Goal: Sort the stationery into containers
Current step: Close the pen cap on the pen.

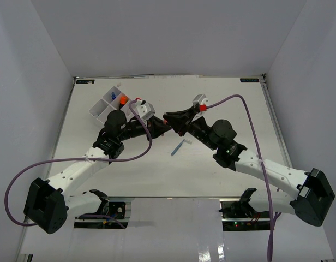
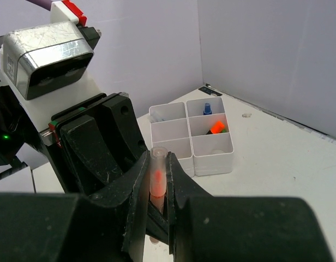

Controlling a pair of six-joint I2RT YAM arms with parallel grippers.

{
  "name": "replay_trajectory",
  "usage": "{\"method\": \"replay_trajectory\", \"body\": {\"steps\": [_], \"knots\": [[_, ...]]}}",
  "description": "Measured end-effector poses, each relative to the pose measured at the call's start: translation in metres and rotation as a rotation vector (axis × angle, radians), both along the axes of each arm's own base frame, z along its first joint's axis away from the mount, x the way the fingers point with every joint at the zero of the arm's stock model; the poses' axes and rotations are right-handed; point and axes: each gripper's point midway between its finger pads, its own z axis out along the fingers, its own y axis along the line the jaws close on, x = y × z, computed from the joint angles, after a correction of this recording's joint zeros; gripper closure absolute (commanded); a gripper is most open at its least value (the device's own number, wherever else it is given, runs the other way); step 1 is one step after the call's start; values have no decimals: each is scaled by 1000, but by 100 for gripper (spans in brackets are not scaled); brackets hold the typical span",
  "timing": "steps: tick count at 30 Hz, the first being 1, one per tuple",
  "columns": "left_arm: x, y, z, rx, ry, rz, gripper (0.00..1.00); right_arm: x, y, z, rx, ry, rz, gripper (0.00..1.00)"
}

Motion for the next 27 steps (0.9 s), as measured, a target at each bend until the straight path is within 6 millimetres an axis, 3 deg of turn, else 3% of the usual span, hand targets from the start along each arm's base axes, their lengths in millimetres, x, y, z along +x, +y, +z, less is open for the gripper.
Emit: {"method": "replay_trajectory", "body": {"steps": [5, 10, 13, 14, 18, 22, 27], "knots": [[2, 1, 0, 4, -13, 7, 100, -1, -1, -1, -33, 13, 1, 68], [3, 1, 5, -7, -54, 12, 100, -3, -2, -22, -115, 57, 3, 57], [2, 0, 3, -6, -57, 8, 100, -5, -9, -23, -129, 64, -6, 45], [2, 1, 4, -8, -61, 9, 100, -6, -11, -22, -134, 65, -10, 34], [4, 1, 9, -21, -82, 15, 100, -14, -19, -23, -161, 75, -4, 14], [4, 1, 11, -24, -87, 16, 100, -17, -29, -13, -173, 75, -23, 10], [4, 1, 11, -24, -86, 16, 100, -17, -36, 23, -148, 50, -46, 17]]}}
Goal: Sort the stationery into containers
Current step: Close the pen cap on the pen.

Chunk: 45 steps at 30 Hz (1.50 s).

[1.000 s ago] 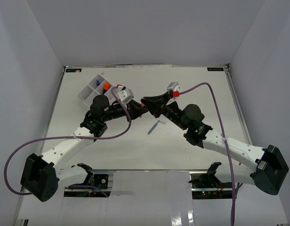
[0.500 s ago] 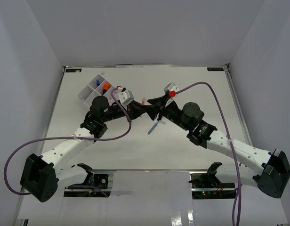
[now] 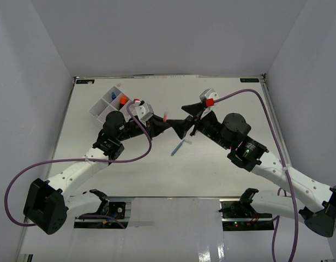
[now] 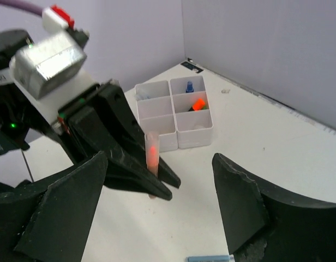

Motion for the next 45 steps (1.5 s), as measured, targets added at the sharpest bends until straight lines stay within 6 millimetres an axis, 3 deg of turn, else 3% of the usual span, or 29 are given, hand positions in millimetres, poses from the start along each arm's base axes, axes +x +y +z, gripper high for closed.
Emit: {"method": "replay_trajectory", "body": {"steps": [3, 6, 12, 15, 20, 24, 28, 45], "knots": [[0, 0, 0, 0, 2, 0, 100, 5, 1, 23, 14, -21, -17, 22], [0, 0, 0, 0, 5, 0, 100, 13, 7, 32, 10, -22, -33, 28], [-1, 0, -2, 3, 24, 0, 100, 30, 26, 4, -70, 36, -42, 43], [0, 0, -2, 1, 36, 1, 100, 34, 31, -8, -99, 59, -40, 46], [1, -1, -2, 3, 58, 5, 100, 35, 35, -11, -106, 65, -33, 58], [2, -1, -3, 2, 71, 10, 100, 31, 39, -11, -104, 67, -14, 78], [2, -1, -3, 1, 75, 12, 100, 29, 41, -11, -97, 78, -1, 90], [10, 8, -18, 72, 147, 73, 100, 36, 50, -32, -78, 114, -20, 92]]}}
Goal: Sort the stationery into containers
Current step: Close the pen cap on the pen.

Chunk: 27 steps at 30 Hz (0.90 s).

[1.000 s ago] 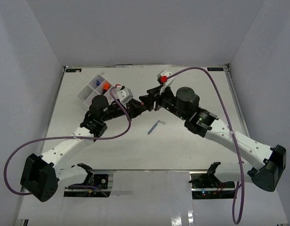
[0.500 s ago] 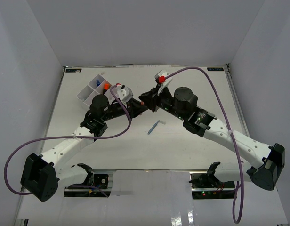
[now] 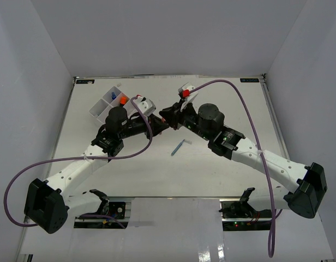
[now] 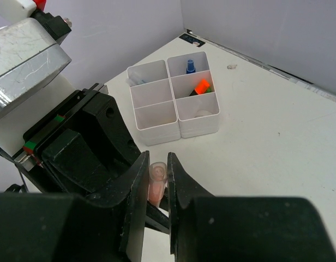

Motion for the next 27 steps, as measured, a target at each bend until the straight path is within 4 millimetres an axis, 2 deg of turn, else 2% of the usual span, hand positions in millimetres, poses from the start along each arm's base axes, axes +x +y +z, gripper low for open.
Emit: {"method": "replay_trajectory", "body": {"steps": [15, 27], "knots": [[6, 6, 3, 24, -1, 23, 100, 3, 2, -1, 22, 0, -25, 92], [13, 4, 12, 37, -26, 17, 100, 8, -2, 7, 34, -7, -53, 92]]}}
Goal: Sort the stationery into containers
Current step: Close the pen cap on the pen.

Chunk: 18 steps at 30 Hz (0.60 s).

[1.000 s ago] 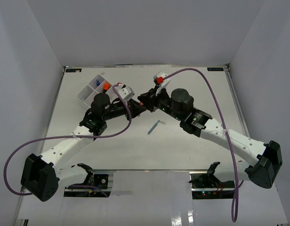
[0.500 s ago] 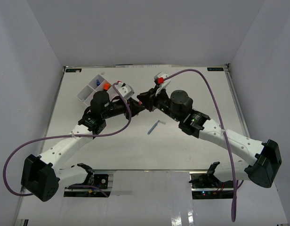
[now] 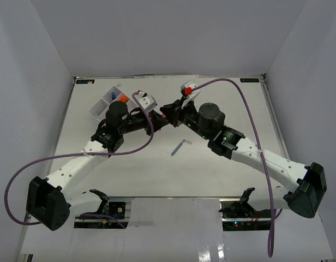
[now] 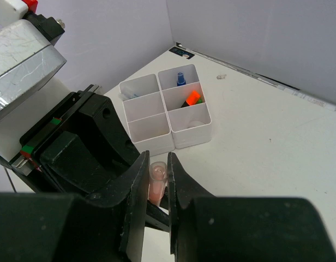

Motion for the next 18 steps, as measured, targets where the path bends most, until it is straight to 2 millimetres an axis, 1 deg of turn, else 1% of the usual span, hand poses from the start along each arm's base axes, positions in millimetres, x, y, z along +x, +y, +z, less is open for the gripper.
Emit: {"method": "replay_trajectory", "body": {"steps": [6, 13, 18], "knots": [[5, -4, 6, 14, -28, -22, 100, 4, -4, 3, -9, -4, -25, 92], [7, -6, 13, 26, -51, -34, 100, 5, -5, 7, -25, -16, -28, 92], [9, -6, 10, 35, -45, -34, 100, 7, -5, 4, -38, -11, -35, 92]]}}
